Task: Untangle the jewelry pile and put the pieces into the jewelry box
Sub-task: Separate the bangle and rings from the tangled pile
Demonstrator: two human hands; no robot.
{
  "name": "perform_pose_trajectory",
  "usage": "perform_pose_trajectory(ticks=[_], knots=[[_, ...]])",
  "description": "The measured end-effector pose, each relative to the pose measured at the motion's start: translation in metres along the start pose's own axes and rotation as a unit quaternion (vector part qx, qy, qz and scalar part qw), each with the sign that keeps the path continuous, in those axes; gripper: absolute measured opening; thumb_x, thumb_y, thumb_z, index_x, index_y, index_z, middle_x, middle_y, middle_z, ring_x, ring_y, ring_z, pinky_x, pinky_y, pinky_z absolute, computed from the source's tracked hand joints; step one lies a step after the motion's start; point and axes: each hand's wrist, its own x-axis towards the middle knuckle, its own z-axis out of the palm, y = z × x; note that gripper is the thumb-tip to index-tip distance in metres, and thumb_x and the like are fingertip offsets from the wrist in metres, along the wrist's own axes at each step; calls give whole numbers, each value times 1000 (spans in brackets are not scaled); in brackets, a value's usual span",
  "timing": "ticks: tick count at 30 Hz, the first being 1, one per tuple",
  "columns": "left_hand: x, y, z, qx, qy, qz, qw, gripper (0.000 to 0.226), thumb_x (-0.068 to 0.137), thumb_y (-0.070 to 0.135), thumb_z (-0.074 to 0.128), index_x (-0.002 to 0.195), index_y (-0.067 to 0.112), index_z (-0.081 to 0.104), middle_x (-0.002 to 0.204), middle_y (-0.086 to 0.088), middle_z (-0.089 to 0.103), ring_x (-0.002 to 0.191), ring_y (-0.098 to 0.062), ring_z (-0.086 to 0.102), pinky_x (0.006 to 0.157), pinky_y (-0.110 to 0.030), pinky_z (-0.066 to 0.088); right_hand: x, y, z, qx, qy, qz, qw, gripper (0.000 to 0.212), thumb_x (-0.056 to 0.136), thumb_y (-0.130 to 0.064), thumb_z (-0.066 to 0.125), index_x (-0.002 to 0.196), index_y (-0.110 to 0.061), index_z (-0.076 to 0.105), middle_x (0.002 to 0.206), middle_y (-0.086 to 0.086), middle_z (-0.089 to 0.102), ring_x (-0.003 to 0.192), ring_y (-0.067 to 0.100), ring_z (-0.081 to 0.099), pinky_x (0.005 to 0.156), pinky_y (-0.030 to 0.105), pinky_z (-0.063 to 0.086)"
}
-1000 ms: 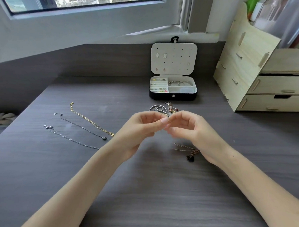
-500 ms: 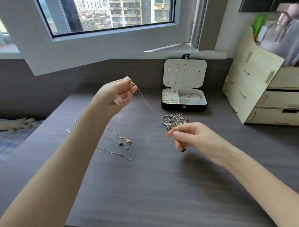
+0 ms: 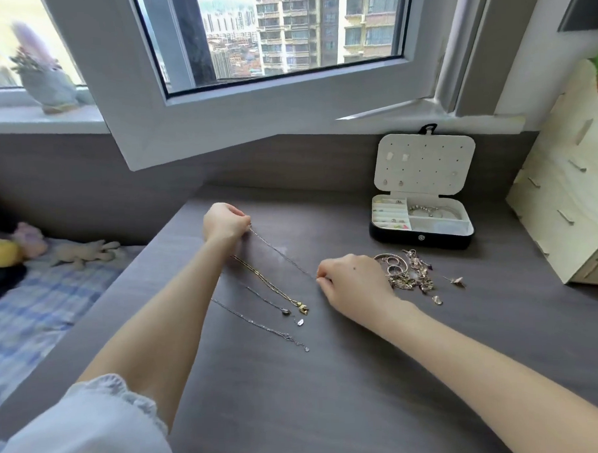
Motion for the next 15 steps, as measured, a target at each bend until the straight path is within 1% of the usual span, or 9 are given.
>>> perform_pose_trajectory(ticks=[3, 6, 8, 9, 10, 11, 12, 13, 15], knots=[[5, -5, 3, 79, 5, 16, 997, 12, 81, 14, 64, 91, 15, 71, 99, -7, 70, 99, -25, 62, 74, -27, 44, 1, -3, 6, -42, 3, -33, 999, 28, 98, -32, 40, 108, -14, 59, 109, 8, 65, 101, 31, 60, 72, 31, 40], [7, -7, 8, 138, 16, 29, 990, 21, 83, 19, 65, 104, 14, 66, 112, -9, 66, 109, -28, 58, 84, -30, 44, -5, -2, 8, -56, 8, -64, 996, 32, 100, -39, 36, 109, -14, 54, 110, 5, 62, 102, 29, 60, 67, 31, 33], [5, -5, 11, 196, 32, 58, 978, 29, 85, 22, 62, 113, 14, 61, 118, -12, 61, 114, -31, 53, 89, -32, 42, -11, 1, 7, -49, 23, -71, 996, 36, 98, -45, 37, 108, -16, 55, 106, 3, 62, 99, 28, 61, 66, 31, 33], [3, -2, 12, 215, 43, 74, 973, 31, 86, 23, 60, 116, 14, 60, 119, -14, 59, 114, -33, 51, 90, -33, 42, -15, 5, 7, -40, 40, -69, 996, 37, 97, -47, 39, 106, -16, 58, 102, 2, 63, 94, 28, 62, 65, 31, 34], [0, 1, 14, 222, 50, 91, 970, 31, 87, 24, 59, 116, 14, 60, 119, -16, 58, 113, -35, 51, 91, -35, 41, -20, 9, 7, -31, 66, -67, 995, 36, 95, -46, 42, 101, -17, 62, 93, 2, 65, 85, 28, 65, 61, 30, 35], [-6, 6, 16, 217, 54, 111, 968, 29, 88, 24, 58, 115, 13, 61, 117, -17, 58, 111, -36, 51, 91, -35, 41, -26, 15, 5, -28, 96, -61, 993, 32, 90, -43, 47, 91, -17, 66, 80, 1, 66, 72, 27, 66, 54, 28, 37], [-14, 12, 19, 199, 53, 136, 969, 27, 88, 24, 57, 112, 13, 63, 114, -17, 59, 109, -36, 52, 90, -35, 41, -32, 22, 1, -27, 125, -46, 991, 26, 82, -39, 53, 79, -18, 67, 69, -1, 64, 60, 25, 65, 48, 25, 37], [-26, 19, 22, 170, 46, 163, 971, 23, 87, 23, 57, 107, 14, 65, 110, -15, 61, 105, -34, 54, 87, -34, 41, -39, 31, -3, -28, 152, -27, 988, 18, 75, -35, 58, 71, -19, 66, 62, -3, 61, 53, 23, 63, 44, 22, 37], [-58, 34, 30, 111, 7, 219, 969, 16, 85, 21, 58, 95, 16, 69, 99, -7, 64, 96, -27, 57, 77, -30, 41, -54, 54, -9, -11, 182, 18, 983, 8, 70, -26, 65, 65, -20, 64, 60, -5, 59, 53, 22, 61, 42, 23, 38]])
